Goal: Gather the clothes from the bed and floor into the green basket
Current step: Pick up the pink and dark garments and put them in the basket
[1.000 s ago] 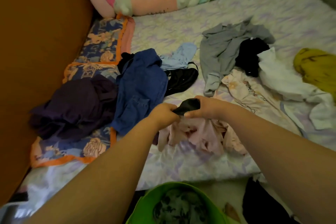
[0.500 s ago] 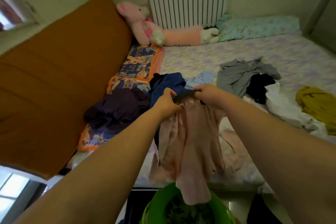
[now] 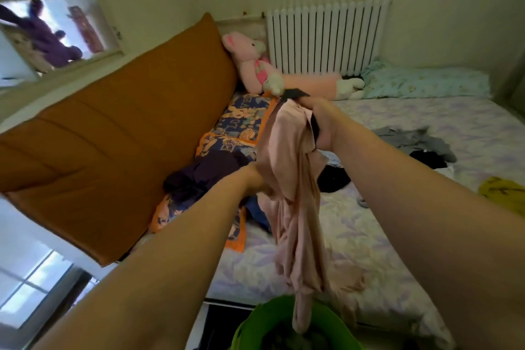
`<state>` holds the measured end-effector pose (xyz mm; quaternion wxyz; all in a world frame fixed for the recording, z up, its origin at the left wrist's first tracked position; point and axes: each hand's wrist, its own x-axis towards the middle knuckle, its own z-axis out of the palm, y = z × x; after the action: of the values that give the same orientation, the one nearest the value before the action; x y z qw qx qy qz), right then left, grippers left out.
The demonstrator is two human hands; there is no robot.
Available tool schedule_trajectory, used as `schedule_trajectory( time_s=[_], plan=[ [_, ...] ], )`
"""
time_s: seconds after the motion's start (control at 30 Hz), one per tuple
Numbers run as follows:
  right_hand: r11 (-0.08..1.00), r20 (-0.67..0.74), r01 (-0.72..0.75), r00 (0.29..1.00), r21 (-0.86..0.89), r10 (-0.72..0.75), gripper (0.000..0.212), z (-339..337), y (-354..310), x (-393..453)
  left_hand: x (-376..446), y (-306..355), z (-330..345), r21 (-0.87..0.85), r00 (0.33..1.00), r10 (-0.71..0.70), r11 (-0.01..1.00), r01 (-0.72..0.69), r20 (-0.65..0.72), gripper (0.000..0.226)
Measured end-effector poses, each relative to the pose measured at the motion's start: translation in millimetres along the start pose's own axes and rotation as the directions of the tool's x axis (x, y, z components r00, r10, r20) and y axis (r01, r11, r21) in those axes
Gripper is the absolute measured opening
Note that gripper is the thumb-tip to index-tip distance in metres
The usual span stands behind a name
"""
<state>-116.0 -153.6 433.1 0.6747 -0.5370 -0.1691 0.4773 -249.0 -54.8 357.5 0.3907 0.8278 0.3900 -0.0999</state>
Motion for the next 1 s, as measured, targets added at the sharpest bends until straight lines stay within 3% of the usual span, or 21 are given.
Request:
schedule_trajectory(
  time_s=[0.07, 0.17, 0.23, 0.33, 0.43, 0.5, 0.67, 0.8, 0.9, 1.0],
  plan=[
    [0.999, 0.034, 0.030, 0.999, 0.045, -0.032, 0.034, 17, -14, -2, -7, -5, 3, -0.015, 0.988, -0.065, 0.998, 0.067, 0.137, 0.093],
    [0.996, 0.071, 0.054, 0.996, 0.068, -0.059, 0.037, 41, -29, -4, -8, -6, 5, -0.240, 0.986, -0.041, 0.968, 0.080, 0.164, 0.095],
    [0.992, 0.068, 0.065, 0.995, 0.106, -0.073, 0.038, 53, -38, -2, -8, 0, 3, -0.349, 0.982, -0.003, 0.934, 0.069, 0.188, 0.085],
    [0.990, -0.009, 0.099, 0.995, 0.096, -0.099, 0.038, 62, -49, -4, -14, 8, 1, -0.474, 0.975, 0.042, 0.878, 0.068, 0.217, 0.051],
    [0.980, -0.161, 0.151, 0.972, -0.133, -0.172, 0.024, 58, -48, -1, -18, 6, -8, -0.611, 0.989, 0.038, 0.790, 0.058, 0.142, 0.030],
    [0.958, -0.234, 0.041, 0.966, -0.282, -0.110, 0.028, 49, -36, 5, -14, 2, -20, -0.682, 1.000, -0.009, 0.731, 0.022, 0.023, 0.028],
    [0.814, -0.213, -0.200, 0.972, -0.545, 0.097, 0.018, 31, -7, 6, -12, 9, -56, -0.786, 0.984, -0.067, 0.612, -0.088, -0.163, 0.024],
    [0.814, -0.119, -0.203, 0.979, -0.544, 0.165, 0.030, 31, 4, 8, -27, 34, -68, -0.824, 0.985, 0.048, 0.541, -0.167, -0.169, 0.028],
    [0.905, -0.164, -0.201, 0.975, -0.376, 0.149, 0.038, 35, 10, 5, -35, 38, -60, -0.860, 0.986, 0.081, 0.482, -0.165, -0.144, 0.026],
    [0.901, -0.197, -0.197, 0.972, -0.386, 0.128, 0.039, 36, 17, 5, -37, 31, -47, -0.890, 0.992, 0.059, 0.439, -0.122, -0.107, 0.025]
  ],
)
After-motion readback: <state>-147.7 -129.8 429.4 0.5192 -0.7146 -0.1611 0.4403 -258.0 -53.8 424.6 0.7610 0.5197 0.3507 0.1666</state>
